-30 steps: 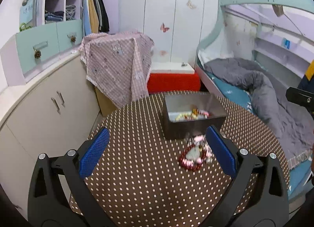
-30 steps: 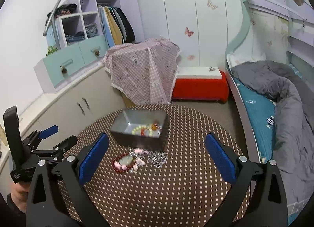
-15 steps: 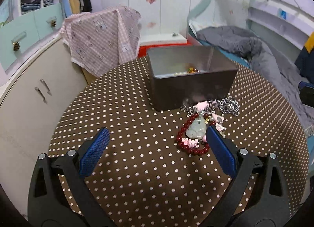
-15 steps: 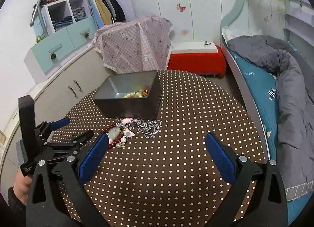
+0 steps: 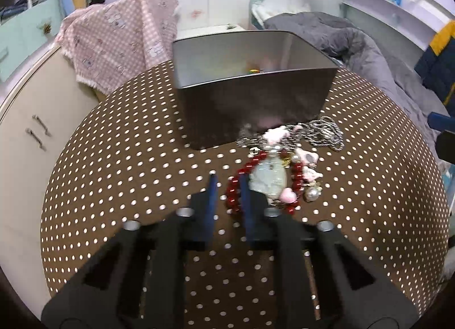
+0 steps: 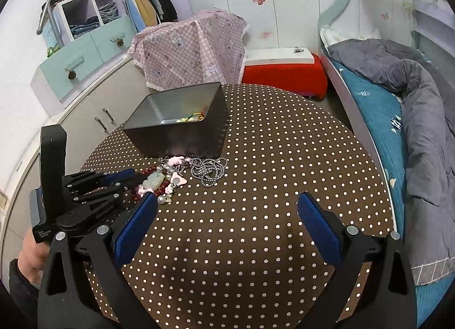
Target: Organize jewelry
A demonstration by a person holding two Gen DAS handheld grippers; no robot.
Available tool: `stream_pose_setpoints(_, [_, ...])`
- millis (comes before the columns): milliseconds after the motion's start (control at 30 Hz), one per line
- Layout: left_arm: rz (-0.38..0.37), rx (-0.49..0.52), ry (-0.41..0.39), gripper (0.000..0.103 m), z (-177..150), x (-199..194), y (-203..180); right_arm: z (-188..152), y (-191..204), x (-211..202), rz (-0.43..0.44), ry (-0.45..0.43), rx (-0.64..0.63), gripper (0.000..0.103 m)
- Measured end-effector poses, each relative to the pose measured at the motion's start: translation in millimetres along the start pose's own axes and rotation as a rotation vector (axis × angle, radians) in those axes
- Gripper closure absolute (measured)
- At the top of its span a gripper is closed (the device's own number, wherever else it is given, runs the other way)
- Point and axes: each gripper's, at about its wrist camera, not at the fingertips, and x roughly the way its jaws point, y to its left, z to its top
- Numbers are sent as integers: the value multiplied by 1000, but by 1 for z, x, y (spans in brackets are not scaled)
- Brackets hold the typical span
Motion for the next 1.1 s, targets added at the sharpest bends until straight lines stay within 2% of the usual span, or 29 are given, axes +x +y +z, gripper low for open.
stream_pose_setpoints(133, [-19,9,-28,95,1,-9,-6,-3,0,-1,0,5,-3,8])
stream_pose_setpoints(367, [-27,-26,-141,95,2,-51,3,-4,9,3,11,12,-19,8])
stream_pose_setpoints(500, [-10,-51,-196,95,-2,-76,8,-7,18,10,32,27,-46,8])
stream_pose_setpoints(700, [37,-94,-223,95,-16,-93,17,-14,40,28,78,56,-129,10])
stream_pose_setpoints(767, [41,-111,-207,95,-19,-88,22,-16,48,40,90,84,-156,26])
stream_pose_setpoints(867, [39,-145,-186,95,-28,-83,30,-17,59,56,106,115,-177,38])
stream_pose_setpoints(933, [38,-154,-183,95,-31,-84,32,-14,65,66,97,113,-186,41])
stream_pose_setpoints(1000, [37,-159,-182,95,-33,-84,34,-14,69,75,93,120,-193,49])
stream_pose_setpoints(1067, [32,-165,-184,95,-34,-85,36,-16,75,86,81,141,-224,63])
stream_pose_setpoints(1100, [31,-165,-186,95,-35,-85,36,-18,78,86,57,123,-257,65])
